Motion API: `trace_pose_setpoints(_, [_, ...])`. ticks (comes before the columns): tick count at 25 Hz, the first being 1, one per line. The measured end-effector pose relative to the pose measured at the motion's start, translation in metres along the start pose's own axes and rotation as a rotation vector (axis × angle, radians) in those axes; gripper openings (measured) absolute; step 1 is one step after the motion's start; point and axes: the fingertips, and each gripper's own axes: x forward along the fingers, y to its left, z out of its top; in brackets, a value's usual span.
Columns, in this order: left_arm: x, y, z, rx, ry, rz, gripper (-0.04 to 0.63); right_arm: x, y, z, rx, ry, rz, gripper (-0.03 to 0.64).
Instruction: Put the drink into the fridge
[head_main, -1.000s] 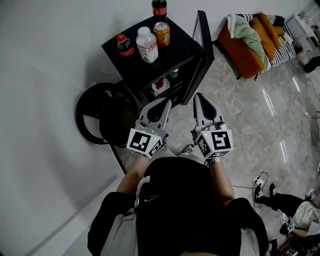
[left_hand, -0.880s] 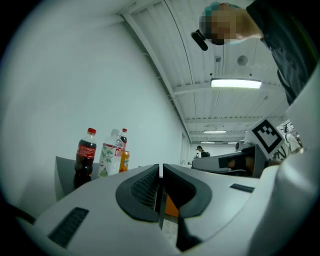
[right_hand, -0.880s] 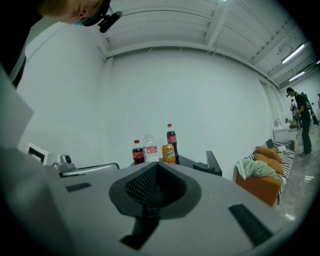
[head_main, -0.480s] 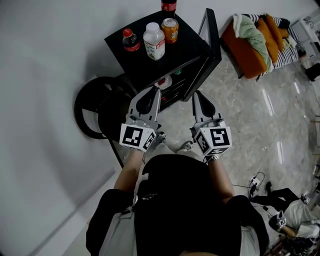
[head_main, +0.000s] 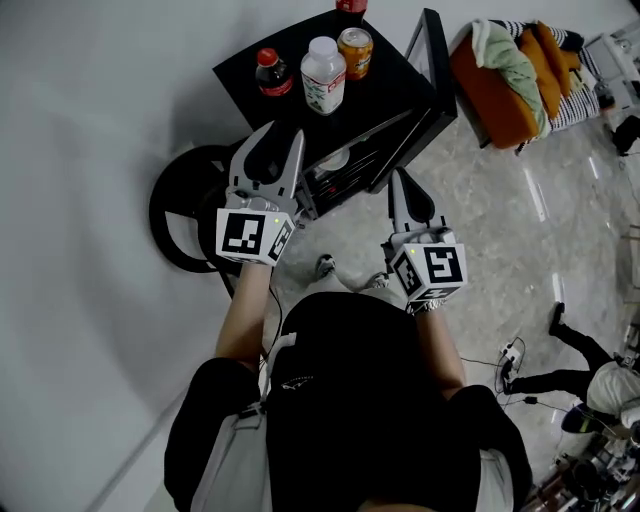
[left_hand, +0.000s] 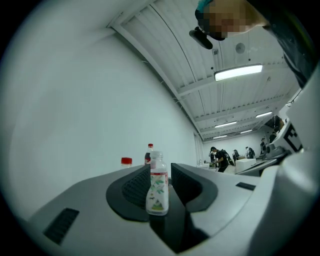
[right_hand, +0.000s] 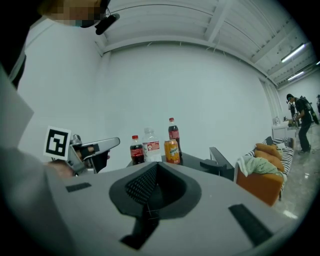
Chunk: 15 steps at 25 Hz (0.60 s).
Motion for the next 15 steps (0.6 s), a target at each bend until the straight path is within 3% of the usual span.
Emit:
trace_pose_setpoints(4, [0.021,0.037,0.013,0.054,-0.004,0.038,0.186,0.009,0.002,-0.002,0.010,0.004,-0.024,0.014])
trace_pose_setpoints(8, [0.044,0.066,0.007,0.046,0.036,0.048,0.278,0.018,0.005,-0.005,0.003,0.011,-0.043,0.014])
trace_pose_setpoints(15, [0.082,0.096,-0.024,0.011,0.129,0.018,0.367,0.028,0.003,-0.016,0.011,0.038,-0.084,0.014])
